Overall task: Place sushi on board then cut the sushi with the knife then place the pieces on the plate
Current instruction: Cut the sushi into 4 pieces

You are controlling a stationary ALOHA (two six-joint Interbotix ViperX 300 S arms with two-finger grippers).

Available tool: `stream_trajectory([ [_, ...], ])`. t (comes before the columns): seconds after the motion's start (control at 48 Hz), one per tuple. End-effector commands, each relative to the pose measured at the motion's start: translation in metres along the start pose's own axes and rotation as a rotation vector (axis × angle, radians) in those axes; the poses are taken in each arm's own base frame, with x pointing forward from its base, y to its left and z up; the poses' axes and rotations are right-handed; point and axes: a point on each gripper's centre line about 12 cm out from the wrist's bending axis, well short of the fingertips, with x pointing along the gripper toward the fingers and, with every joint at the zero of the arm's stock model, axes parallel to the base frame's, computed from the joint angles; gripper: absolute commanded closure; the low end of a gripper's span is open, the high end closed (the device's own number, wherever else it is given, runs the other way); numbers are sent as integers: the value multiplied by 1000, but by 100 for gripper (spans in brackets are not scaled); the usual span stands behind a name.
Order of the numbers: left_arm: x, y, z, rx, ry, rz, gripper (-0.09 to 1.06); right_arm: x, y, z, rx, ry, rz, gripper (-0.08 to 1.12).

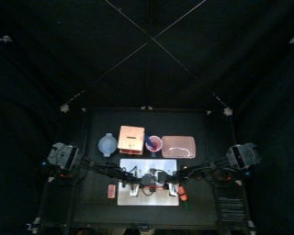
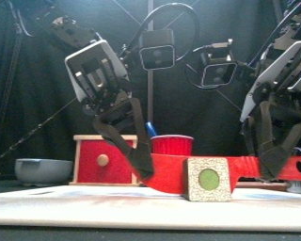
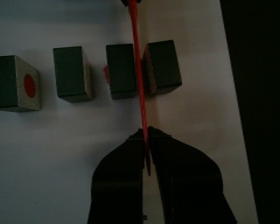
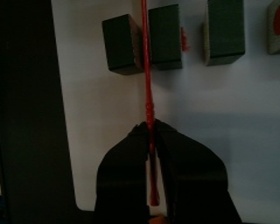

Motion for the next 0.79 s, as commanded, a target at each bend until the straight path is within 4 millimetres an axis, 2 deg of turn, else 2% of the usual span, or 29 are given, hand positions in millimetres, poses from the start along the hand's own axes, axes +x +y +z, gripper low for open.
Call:
stream_trajectory([
  [0.021, -7, -2, 18, -15, -58, -8, 51, -2, 8, 10, -6, -24, 17, 74],
  [0.521, -8, -15, 21, -22, -65, -33, 51, -3, 21, 8, -8, -21, 46, 74],
  [0.792, -21, -14, 33, -24, -121, -35, 49, -23, 25, 20, -16, -82, 67, 74],
])
